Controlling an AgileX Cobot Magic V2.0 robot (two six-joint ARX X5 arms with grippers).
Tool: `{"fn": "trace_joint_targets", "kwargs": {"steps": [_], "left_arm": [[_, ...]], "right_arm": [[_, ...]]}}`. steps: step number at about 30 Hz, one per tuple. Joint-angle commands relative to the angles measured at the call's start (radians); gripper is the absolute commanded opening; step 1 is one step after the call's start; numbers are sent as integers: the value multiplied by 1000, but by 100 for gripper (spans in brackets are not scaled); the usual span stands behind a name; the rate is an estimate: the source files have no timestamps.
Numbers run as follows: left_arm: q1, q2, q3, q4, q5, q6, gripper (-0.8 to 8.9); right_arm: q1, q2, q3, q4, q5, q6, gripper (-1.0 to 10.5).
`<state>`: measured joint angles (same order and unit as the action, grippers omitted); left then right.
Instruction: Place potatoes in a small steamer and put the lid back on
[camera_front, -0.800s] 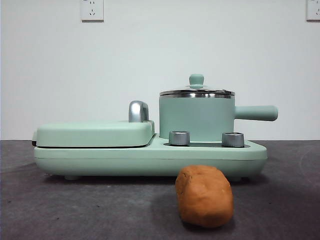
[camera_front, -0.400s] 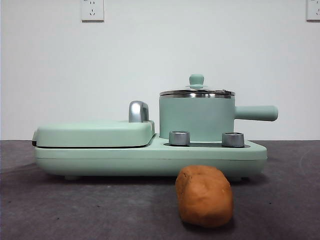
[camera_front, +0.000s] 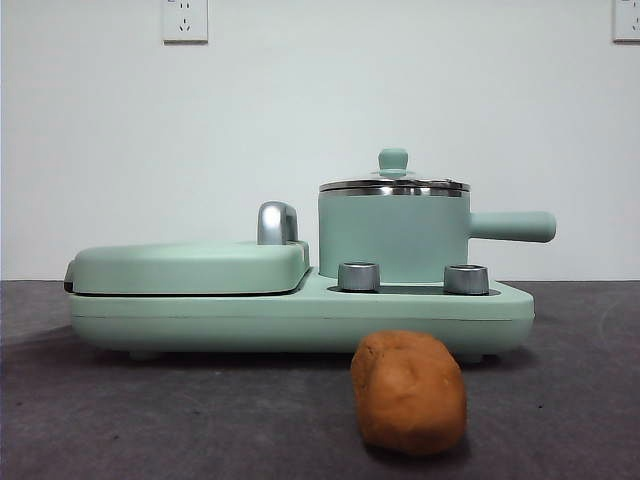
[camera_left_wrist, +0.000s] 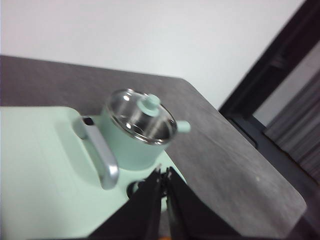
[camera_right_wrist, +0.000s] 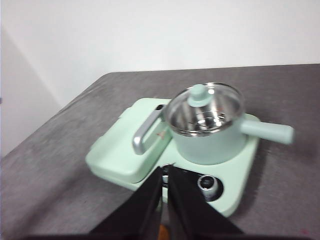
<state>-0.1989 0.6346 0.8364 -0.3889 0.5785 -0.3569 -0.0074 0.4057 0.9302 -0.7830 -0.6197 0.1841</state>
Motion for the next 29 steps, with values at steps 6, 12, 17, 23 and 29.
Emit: {"fn": "trace_joint_targets", "kwargs": {"steps": [6, 12, 17, 23, 29], "left_arm": [[-44, 39, 51, -45, 25, 40, 29], [-62, 39, 51, -113, 25, 109, 172], [-78, 55, 51, -100, 25, 111, 463], [-111, 129, 58, -43, 25, 97, 469], [-166, 281, 130, -28, 22, 121, 469]], "right_arm": [[1, 60, 36, -13, -71, -40, 15], [0, 64, 36, -14, -52, -40, 49], [0, 64, 36, -14, -31, -39, 377], [0, 64, 36, -14, -32, -39, 438], [0, 64, 36, -14, -33, -39, 438]]}}
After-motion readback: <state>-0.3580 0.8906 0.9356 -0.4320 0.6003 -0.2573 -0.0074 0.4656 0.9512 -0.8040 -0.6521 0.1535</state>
